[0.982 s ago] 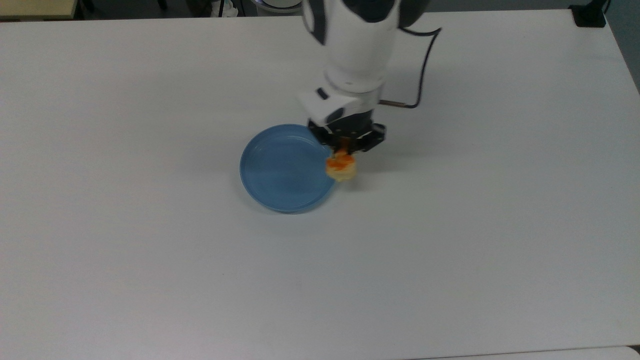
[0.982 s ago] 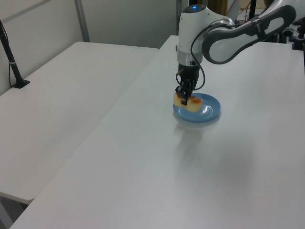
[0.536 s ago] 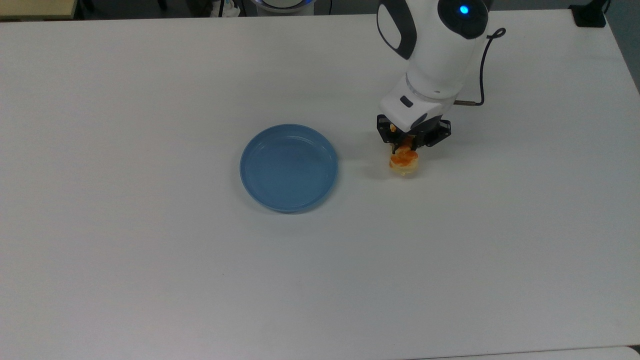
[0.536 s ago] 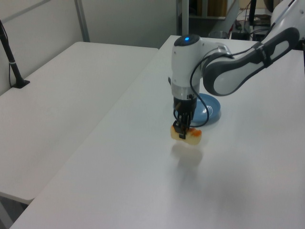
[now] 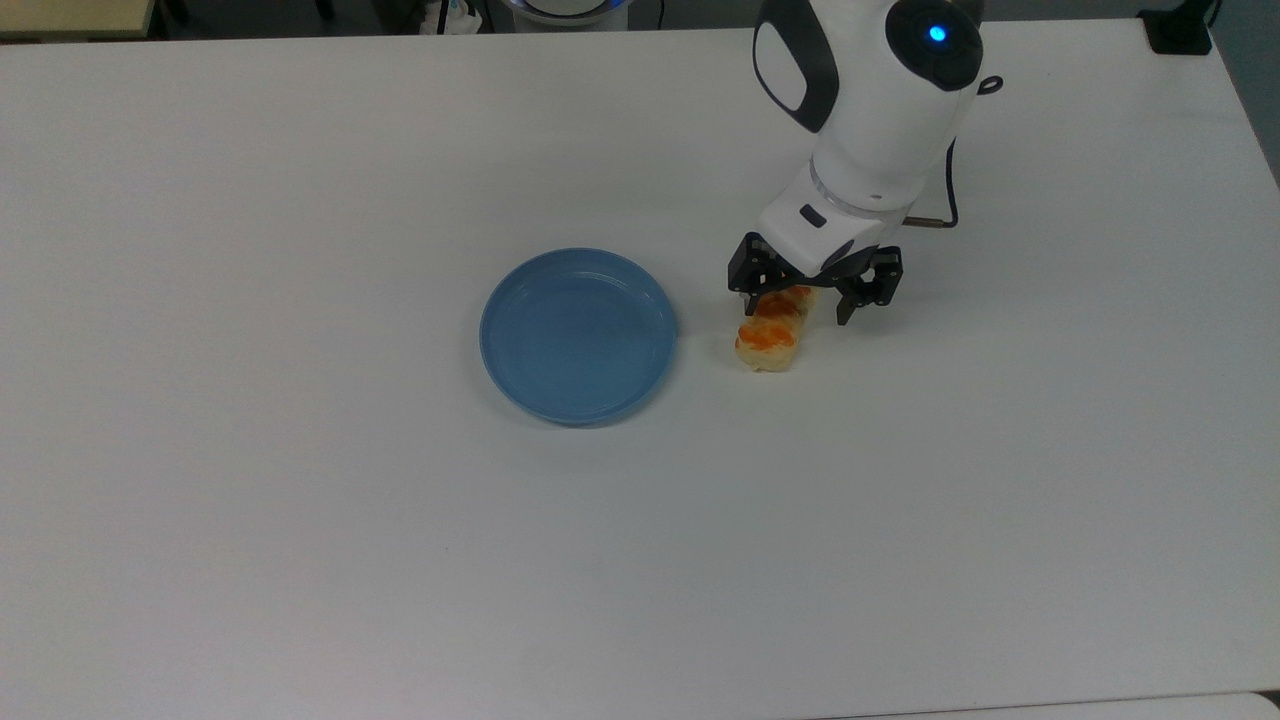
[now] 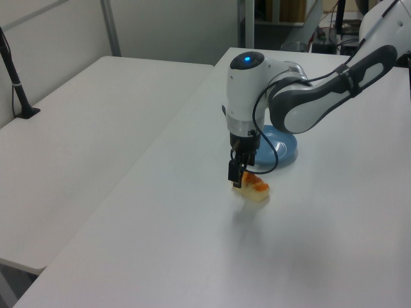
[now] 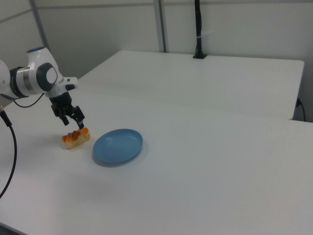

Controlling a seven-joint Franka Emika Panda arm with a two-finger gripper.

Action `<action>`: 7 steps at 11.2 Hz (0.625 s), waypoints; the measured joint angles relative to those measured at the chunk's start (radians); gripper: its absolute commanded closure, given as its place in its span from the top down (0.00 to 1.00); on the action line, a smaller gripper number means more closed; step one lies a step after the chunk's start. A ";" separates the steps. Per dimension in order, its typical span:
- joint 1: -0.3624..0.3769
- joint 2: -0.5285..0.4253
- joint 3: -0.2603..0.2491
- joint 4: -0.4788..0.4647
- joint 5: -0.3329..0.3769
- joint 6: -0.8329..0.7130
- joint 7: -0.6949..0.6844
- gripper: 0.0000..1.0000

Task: Put the bread on the table
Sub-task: 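Lower the bread onto the table and open the gripper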

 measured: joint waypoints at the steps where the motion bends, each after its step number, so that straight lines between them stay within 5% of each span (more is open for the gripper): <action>1: -0.017 -0.025 -0.003 0.016 -0.001 -0.046 0.006 1.00; 4: -0.222 -0.203 0.055 0.039 -0.005 -0.291 -0.025 1.00; 7: -0.400 -0.343 0.071 0.036 -0.002 -0.438 -0.248 1.00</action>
